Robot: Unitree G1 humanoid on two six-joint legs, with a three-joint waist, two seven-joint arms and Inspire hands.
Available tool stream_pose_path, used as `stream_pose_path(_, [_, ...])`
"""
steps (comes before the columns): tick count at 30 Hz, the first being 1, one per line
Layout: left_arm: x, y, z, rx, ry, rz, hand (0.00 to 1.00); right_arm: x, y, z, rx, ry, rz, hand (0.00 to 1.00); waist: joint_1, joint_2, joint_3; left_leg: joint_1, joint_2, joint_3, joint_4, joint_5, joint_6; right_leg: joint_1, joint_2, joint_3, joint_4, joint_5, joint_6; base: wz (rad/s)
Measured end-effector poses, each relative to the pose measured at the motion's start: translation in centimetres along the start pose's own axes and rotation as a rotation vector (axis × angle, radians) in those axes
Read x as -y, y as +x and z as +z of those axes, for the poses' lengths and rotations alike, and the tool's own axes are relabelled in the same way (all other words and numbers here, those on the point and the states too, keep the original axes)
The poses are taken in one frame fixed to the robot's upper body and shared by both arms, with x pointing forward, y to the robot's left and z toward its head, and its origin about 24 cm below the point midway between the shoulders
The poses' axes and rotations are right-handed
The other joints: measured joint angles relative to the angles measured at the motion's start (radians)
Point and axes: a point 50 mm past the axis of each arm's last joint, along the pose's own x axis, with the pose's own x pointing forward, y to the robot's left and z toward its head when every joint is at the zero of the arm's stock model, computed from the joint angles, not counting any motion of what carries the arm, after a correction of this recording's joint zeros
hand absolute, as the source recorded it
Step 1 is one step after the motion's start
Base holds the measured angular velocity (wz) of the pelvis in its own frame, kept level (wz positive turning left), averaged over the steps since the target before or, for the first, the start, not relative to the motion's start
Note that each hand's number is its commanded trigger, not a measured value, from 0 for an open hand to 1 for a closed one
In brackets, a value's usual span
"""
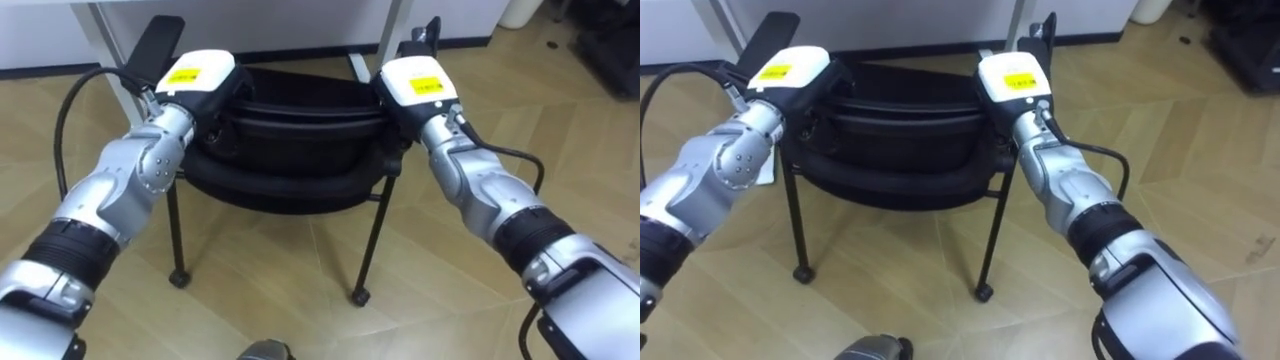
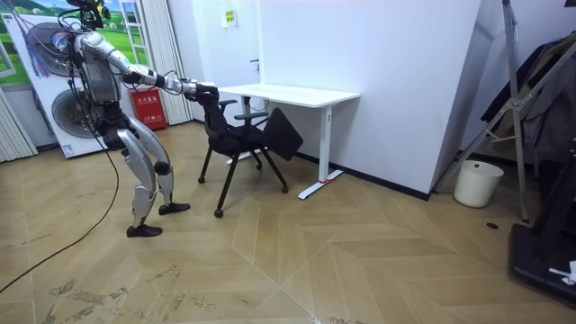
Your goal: Push chair
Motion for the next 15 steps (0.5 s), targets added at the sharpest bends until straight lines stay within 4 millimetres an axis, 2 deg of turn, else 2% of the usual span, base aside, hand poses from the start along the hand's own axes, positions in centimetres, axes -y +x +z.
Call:
stream_pose_path(3, [0.3,0.0,-0.1,-0.002,0.002,0.005,1.00,0.0,0.0,0.1,0.004,0.003,0.006,1.00,-0.012,0.001,0.0002,0.002,0.001,-0.009,0.010,0.001,-0.009,0.014,0.003,-0.024,0.003,-0.013,-0.010,0.18])
stream_pose_path(5, [0.4,0.0,-0.1,-0.011,-0.004,0.007,1.00,0.0,0.0,0.1,0.017,-0.013,0.014,1.00,-0.013,0.001,0.0001,0.003,-0.003,-0.008,0.015,0.007,-0.016,0.015,0.000,-0.026,0.006,-0.020,-0.014,0.19])
stream_pose_path(6, [0.4,0.0,-0.1,-0.013,-0.004,0.006,1.00,0.0,0.0,0.1,0.024,-0.024,0.016,1.00,-0.020,0.001,0.0002,0.003,-0.009,-0.014,0.010,0.014,-0.027,0.019,-0.007,-0.039,0.006,-0.023,-0.019,0.31])
stream_pose_path(7, [0.7,0.0,0.0,-0.015,-0.008,0.002,1.00,0.0,0.0,0.0,0.028,-0.030,0.020,1.00,-0.035,0.002,0.0006,0.002,-0.014,-0.018,0.009,0.021,-0.038,0.030,-0.019,-0.070,0.007,-0.028,-0.026,0.41])
stream_pose_path(9, [1.0,0.0,0.1,-0.014,-0.012,-0.007,1.00,-0.1,0.0,-0.1,0.027,-0.032,0.031,1.00,-0.056,0.006,0.0026,0.003,-0.010,-0.014,0.021,0.022,-0.040,0.051,-0.022,-0.100,0.007,-0.039,-0.032,0.46])
stream_pose_path(10, [1.2,0.0,0.0,-0.019,-0.017,-0.014,1.00,-0.3,-0.1,-0.1,0.028,-0.031,0.038,1.00,-0.067,0.008,0.0056,0.002,0.002,0.010,0.041,0.019,-0.038,0.072,-0.026,-0.127,0.006,-0.048,-0.036,0.40])
stream_pose_path(11, [1.3,0.0,0.0,-0.018,-0.018,-0.016,1.00,-0.5,-0.1,-0.2,0.026,-0.032,0.044,1.00,-0.072,0.008,0.0063,0.001,0.011,0.031,0.055,0.017,-0.036,0.081,-0.027,-0.136,0.007,-0.052,-0.038,0.28])
stream_pose_path(12, [1.6,0.0,0.1,-0.019,-0.021,-0.027,1.00,-0.8,-0.3,-0.2,0.024,-0.029,0.054,1.00,-0.070,0.011,0.0081,0.001,0.031,0.075,0.086,0.014,-0.030,0.102,-0.027,-0.145,0.006,-0.061,-0.038,0.14])
stream_pose_path(15, [1.9,0.1,0.4,-0.017,-0.025,-0.024,1.00,-0.9,-0.4,-0.3,0.026,-0.028,0.061,1.00,-0.067,0.017,0.0075,0.003,0.041,0.101,0.085,0.013,-0.027,0.126,-0.015,-0.163,-0.013,-0.066,-0.036,0.18])
